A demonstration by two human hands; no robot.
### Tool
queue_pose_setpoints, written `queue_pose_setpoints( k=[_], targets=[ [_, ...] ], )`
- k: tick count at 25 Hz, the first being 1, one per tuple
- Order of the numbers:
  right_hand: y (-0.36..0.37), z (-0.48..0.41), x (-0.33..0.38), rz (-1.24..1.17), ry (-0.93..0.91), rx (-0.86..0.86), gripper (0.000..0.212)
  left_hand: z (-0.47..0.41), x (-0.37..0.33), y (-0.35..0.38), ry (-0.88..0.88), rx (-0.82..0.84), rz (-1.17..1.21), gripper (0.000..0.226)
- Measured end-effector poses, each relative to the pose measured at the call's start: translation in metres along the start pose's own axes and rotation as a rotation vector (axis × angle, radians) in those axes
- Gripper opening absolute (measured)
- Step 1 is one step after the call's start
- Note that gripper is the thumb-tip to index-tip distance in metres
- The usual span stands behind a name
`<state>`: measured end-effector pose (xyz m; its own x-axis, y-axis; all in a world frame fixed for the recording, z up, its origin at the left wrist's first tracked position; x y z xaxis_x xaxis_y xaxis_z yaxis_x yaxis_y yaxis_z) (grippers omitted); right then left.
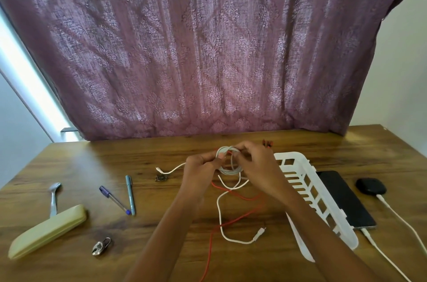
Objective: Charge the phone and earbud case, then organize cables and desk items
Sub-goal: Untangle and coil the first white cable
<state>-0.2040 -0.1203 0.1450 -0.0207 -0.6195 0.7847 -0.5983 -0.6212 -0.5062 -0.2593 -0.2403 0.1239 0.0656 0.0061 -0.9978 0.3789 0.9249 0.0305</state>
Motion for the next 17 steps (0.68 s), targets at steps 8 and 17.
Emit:
queue_pose_setpoints(
  k=[8, 17],
  targets=[
    [0.020, 0.008, -0.019, -0.903, 0.574, 0.086, 0.010, -0.011, -0.001, -0.008, 0.060, -0.051, -0.088, 0.016],
    [-0.014, 0.002, -0.002, -0.227, 0.129, -0.113, 0.024, -0.011, 0.003, -0.013, 0.060, -0.198, -0.032, 0.016]
  ],
)
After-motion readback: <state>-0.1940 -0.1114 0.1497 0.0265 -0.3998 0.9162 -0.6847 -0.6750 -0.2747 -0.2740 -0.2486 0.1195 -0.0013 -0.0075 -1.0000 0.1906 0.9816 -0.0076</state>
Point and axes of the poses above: each hand's wrist, its own z-axis away from the middle knuckle, its own y-axis out of the palm, x = y × z, the point moved 7 cm from there along -z, towards the middle knuckle, and after that the axes turned 7 degrees about -x, right-handed, at the moved point
